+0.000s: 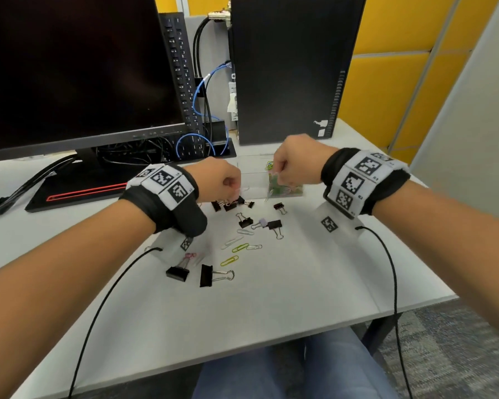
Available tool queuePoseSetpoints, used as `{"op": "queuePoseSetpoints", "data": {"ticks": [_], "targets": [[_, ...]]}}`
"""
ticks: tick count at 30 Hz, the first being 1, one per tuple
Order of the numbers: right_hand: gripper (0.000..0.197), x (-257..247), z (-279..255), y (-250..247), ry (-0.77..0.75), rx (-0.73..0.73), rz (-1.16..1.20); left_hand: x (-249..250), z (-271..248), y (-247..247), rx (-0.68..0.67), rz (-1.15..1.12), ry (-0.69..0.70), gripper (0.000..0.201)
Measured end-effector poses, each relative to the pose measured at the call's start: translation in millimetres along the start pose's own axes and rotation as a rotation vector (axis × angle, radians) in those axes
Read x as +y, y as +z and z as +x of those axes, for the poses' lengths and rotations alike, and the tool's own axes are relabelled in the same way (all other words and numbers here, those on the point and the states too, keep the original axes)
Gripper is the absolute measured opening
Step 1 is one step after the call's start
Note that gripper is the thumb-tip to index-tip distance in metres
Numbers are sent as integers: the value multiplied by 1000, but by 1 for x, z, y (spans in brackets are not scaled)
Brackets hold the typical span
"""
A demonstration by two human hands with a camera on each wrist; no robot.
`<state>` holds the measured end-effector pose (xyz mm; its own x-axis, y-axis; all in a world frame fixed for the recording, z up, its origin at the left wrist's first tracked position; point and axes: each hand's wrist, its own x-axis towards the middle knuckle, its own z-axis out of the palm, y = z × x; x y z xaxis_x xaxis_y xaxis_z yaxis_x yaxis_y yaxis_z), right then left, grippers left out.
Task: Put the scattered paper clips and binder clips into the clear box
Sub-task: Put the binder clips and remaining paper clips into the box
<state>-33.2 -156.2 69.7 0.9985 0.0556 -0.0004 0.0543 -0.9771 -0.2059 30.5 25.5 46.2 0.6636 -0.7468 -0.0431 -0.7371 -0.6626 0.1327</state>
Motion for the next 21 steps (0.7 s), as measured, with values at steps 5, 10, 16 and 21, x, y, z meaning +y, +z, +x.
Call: {"op": "queuePoseSetpoints", "data": {"ticks": [5,10,16,21], "targets": [[15,29,10,-20,123,186,48,14,23,-3,121,-101,-26,16],[19,46,31,-14,182,254,23,24,47,1,252,-219,-75,19],[15,44,43,7,190,306,52,32,68,-2,430,-419,-147,17],[13,48,46,6,195,408,132,34,78,1,496,-550,-194,12]]}}
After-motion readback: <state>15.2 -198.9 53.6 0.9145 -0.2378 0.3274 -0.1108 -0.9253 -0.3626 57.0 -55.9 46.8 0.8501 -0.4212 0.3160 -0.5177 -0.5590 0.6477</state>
